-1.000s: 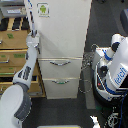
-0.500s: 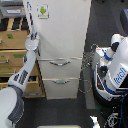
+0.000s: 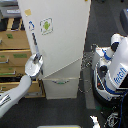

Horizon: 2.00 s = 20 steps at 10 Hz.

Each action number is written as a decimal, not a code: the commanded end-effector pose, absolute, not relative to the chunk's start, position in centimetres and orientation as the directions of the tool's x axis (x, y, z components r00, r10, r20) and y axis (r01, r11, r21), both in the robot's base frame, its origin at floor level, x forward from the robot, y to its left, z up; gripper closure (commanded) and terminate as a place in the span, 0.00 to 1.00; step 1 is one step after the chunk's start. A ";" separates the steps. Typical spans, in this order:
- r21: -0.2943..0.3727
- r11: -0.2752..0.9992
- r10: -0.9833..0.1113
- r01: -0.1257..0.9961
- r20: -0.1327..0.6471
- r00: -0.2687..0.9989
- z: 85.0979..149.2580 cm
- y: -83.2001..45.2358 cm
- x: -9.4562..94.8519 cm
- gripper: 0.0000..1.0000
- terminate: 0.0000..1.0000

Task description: Opening the fridge

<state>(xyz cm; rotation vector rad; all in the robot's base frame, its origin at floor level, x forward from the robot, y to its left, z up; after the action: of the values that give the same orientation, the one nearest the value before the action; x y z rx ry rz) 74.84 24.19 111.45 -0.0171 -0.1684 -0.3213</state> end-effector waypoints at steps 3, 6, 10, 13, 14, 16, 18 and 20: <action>-0.072 0.291 -0.895 0.954 0.331 0.298 127.4 -11.9 11.7 1.00 0.00; 0.134 0.756 -0.655 0.641 0.145 0.742 109.2 15.3 45.2 0.00 0.00; 0.168 0.833 -0.522 0.528 -0.080 0.849 88.6 30.9 61.8 0.00 0.00; 0.174 0.882 -0.421 0.439 -0.129 0.898 80.4 29.3 73.2 0.00 0.00; 0.163 0.898 -0.393 0.409 -0.121 0.912 80.7 27.4 76.3 0.00 0.00; 0.148 0.906 -0.384 0.397 -0.105 0.917 84.7 18.2 81.5 0.00 0.00; 0.136 0.880 -0.451 0.455 -0.061 0.891 89.2 9.1 83.2 0.00 0.00; 0.139 0.842 -0.519 0.521 -0.056 0.853 94.3 -4.1 85.2 0.00 0.00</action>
<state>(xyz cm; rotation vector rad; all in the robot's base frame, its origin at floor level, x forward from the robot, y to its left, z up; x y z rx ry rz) 74.90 25.01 85.51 0.1927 0.0905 -0.4557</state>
